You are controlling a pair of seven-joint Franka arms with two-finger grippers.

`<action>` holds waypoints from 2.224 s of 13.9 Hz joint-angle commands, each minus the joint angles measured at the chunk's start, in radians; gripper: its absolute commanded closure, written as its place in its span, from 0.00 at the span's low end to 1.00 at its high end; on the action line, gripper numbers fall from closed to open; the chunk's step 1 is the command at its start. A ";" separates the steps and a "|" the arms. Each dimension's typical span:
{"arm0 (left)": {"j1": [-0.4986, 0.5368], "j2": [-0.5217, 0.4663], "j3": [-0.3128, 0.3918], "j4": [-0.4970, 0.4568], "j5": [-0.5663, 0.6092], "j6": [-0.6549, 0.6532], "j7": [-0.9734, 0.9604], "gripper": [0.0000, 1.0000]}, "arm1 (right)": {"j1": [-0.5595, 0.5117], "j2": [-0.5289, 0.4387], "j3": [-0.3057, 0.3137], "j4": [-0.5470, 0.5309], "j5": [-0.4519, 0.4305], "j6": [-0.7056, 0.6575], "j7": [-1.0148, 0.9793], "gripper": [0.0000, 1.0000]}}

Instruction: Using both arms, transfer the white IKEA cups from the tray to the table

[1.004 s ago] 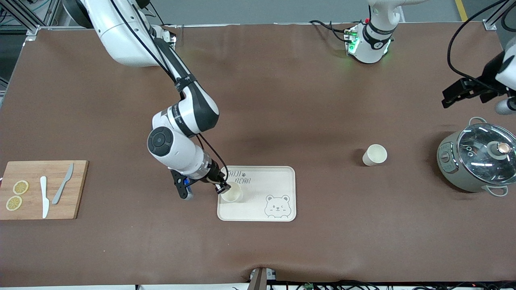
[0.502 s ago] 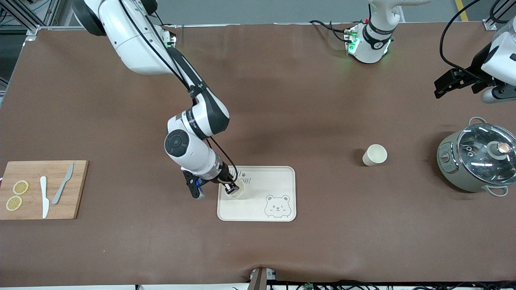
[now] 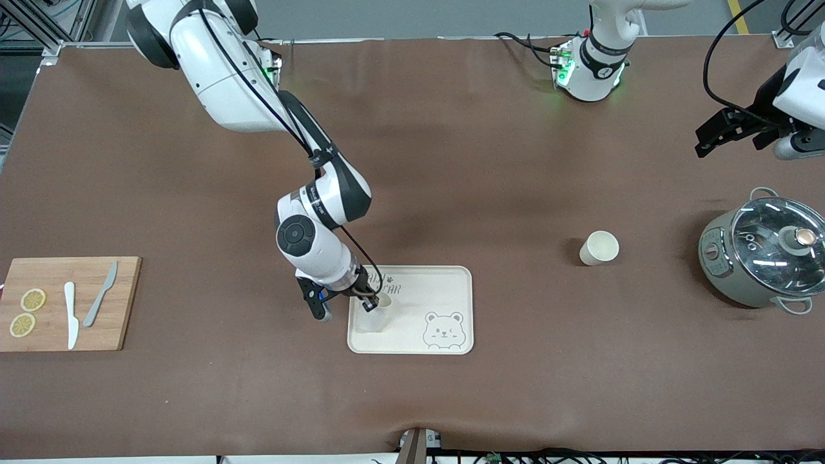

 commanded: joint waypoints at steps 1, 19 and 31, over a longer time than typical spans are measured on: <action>-0.008 -0.007 0.014 -0.010 -0.025 0.022 0.011 0.00 | 0.005 -0.008 -0.005 -0.002 -0.018 -0.003 0.013 1.00; -0.008 -0.006 0.009 -0.013 -0.025 0.014 0.011 0.00 | -0.006 -0.023 -0.005 0.020 -0.064 -0.012 0.018 0.00; -0.008 -0.001 0.008 -0.018 -0.025 0.019 0.011 0.00 | -0.009 -0.023 -0.008 0.084 -0.071 -0.164 0.024 0.00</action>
